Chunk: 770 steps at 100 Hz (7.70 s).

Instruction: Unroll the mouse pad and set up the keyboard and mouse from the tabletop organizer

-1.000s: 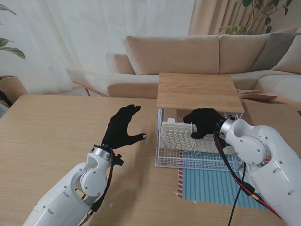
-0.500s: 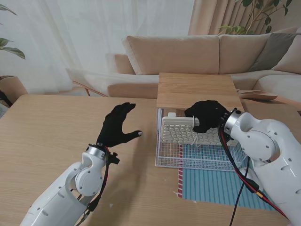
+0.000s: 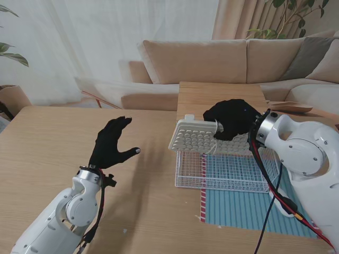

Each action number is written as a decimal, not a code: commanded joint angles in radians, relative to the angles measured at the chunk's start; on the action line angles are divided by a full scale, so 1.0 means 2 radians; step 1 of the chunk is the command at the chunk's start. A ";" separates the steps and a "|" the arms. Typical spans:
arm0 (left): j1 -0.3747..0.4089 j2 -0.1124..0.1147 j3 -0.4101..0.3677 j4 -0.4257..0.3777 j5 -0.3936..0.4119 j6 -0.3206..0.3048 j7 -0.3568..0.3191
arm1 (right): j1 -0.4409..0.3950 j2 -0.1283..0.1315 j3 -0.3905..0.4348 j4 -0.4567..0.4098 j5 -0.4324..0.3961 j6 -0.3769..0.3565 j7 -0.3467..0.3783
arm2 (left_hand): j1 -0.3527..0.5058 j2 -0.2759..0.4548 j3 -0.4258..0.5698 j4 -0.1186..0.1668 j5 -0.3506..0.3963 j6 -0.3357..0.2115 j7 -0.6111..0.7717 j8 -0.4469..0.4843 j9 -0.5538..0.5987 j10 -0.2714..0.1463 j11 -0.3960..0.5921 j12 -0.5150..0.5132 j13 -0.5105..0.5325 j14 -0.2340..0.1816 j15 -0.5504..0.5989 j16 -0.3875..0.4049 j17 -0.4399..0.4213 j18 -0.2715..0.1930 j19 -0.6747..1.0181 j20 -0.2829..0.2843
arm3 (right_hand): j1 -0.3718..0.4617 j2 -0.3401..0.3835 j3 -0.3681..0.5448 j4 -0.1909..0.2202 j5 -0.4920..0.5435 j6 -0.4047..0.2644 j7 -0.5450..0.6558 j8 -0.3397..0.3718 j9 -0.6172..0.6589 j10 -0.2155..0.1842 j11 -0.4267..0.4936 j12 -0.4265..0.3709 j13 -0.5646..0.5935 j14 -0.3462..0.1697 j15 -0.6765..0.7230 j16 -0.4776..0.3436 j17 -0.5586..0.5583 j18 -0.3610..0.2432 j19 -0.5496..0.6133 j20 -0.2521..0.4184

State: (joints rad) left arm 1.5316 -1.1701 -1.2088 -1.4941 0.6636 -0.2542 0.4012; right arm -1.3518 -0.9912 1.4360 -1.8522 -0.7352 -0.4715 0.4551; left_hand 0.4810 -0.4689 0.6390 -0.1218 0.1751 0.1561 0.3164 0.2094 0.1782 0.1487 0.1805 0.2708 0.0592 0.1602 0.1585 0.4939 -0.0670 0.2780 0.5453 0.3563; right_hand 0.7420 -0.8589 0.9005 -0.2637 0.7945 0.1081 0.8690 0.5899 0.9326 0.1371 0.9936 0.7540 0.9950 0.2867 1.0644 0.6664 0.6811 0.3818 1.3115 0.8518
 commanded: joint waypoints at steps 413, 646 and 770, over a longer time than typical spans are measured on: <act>0.107 -0.002 0.005 -0.191 -0.205 0.068 -0.109 | 0.061 -0.003 -0.136 -0.032 0.080 0.025 0.037 | 0.299 -0.012 0.019 -0.010 0.311 0.029 0.302 0.101 0.430 0.083 0.201 0.248 0.401 0.112 0.338 0.127 0.183 0.101 0.297 0.123 | 0.059 0.019 0.113 0.035 0.032 -0.057 0.054 0.030 0.024 0.059 0.014 0.022 0.065 -0.059 0.047 0.024 0.014 -0.041 -0.009 0.026; 0.225 -0.027 -0.094 -0.186 -0.214 0.003 0.007 | -0.126 -0.020 -0.055 -0.084 -0.035 0.087 -0.072 | 0.275 -0.063 0.143 -0.049 0.319 0.041 0.334 0.152 0.485 0.075 0.172 0.303 0.469 0.088 0.313 0.161 0.246 0.087 0.291 0.094 | -0.150 0.223 -0.134 0.099 -0.193 0.025 -0.287 0.014 -0.313 0.012 -0.143 -0.199 -0.295 -0.056 -0.211 -0.124 -0.278 -0.124 -0.167 -0.073; 0.153 -0.046 -0.118 -0.053 -0.219 0.100 0.066 | -0.168 -0.054 -0.026 0.010 -0.031 0.098 -0.282 | 0.285 -0.055 0.116 -0.036 0.322 0.064 0.317 0.112 0.469 0.092 0.170 0.277 0.441 0.109 0.312 0.153 0.214 0.089 0.292 0.102 | -0.153 0.260 -0.163 0.101 -0.217 0.007 -0.274 -0.009 -0.341 0.002 -0.170 -0.216 -0.333 -0.073 -0.279 -0.166 -0.310 -0.132 -0.266 -0.118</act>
State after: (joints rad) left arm 1.8439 -1.2622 -1.4446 -1.6095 0.2185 -0.0694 0.5520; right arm -1.6859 -1.0901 1.3865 -1.8367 -0.7994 -0.2841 -0.1184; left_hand 0.8612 -0.6779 0.6781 -0.2889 0.7750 0.4073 0.8580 0.4498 1.1031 0.3823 0.5085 0.8400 0.9601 0.4040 0.7845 0.7923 0.3721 0.4587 1.0915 0.5483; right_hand 0.4656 -0.3687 0.5858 -0.1157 0.3692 0.1420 0.3155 0.5914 0.2760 0.1645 0.6713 0.3271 0.3501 0.1678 0.5111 0.3407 0.0761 0.1504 0.8087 0.6275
